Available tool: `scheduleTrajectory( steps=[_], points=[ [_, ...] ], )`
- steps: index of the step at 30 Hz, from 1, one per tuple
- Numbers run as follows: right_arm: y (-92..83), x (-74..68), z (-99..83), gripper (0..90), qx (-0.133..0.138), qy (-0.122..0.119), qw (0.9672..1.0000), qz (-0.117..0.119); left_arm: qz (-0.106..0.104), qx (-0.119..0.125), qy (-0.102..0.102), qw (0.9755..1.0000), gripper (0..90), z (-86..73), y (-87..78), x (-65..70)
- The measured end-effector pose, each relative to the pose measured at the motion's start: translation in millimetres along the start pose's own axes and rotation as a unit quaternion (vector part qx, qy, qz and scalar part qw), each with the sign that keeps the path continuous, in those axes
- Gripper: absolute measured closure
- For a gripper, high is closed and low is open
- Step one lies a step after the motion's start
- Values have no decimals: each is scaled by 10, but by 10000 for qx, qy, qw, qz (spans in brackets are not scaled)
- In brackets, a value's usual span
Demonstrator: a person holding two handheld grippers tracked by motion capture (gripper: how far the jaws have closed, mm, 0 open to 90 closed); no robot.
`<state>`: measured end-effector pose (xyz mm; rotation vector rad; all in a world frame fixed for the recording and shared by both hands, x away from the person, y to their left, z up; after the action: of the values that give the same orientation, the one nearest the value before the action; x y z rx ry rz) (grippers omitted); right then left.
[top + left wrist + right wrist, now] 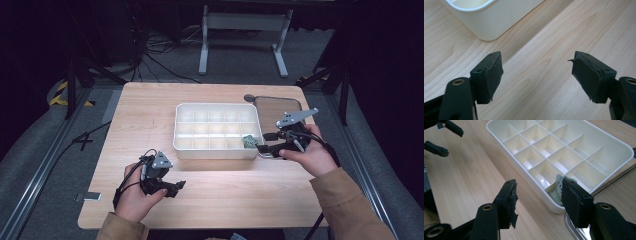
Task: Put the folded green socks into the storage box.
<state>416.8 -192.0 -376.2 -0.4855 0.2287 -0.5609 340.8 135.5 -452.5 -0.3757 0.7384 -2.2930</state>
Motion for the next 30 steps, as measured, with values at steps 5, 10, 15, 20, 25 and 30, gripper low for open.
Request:
scheduleTrajectory(
  steps=[5, 10, 15, 20, 25, 30],
  points=[
    [-152, -97, -84, 449, 121, -59, 9999, 68, -88, -35, 50, 9999, 257, 12, 5, 14],
    [-214, -167, -184, 447, 206, -16, 9997, 93, -94, -16, 37, 9999, 256, 18, 20, 32],
    [-246, -278, -336, 438, 197, 48, 9996, 200, -86, -55, 101, 9999, 255, 18, 21, 24],
    [-230, -359, -477, 438, 191, 102, 9995, 250, -90, -46, 93, 9999, 253, 14, 44, 16],
    [-192, -357, -616, 437, 107, 80, 9997, 215, -119, -79, 47, 9999, 252, -7, 77, 12],
    [-31, -324, -873, 437, -33, 207, 9997, 149, -101, -144, 74, 9998, 235, -29, 109, 5]
  ],
)
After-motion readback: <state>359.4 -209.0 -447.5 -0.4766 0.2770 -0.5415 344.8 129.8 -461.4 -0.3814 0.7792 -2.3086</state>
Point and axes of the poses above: each handheld gripper's, and its own axes: y roughly forward along the jaws, z roughly out of its top, x roughly to its right, the point moved 6 cm from there along y, roughly forward along the jaws, and after that the axes turned 14 degrees about x, right-handed, at the moved point
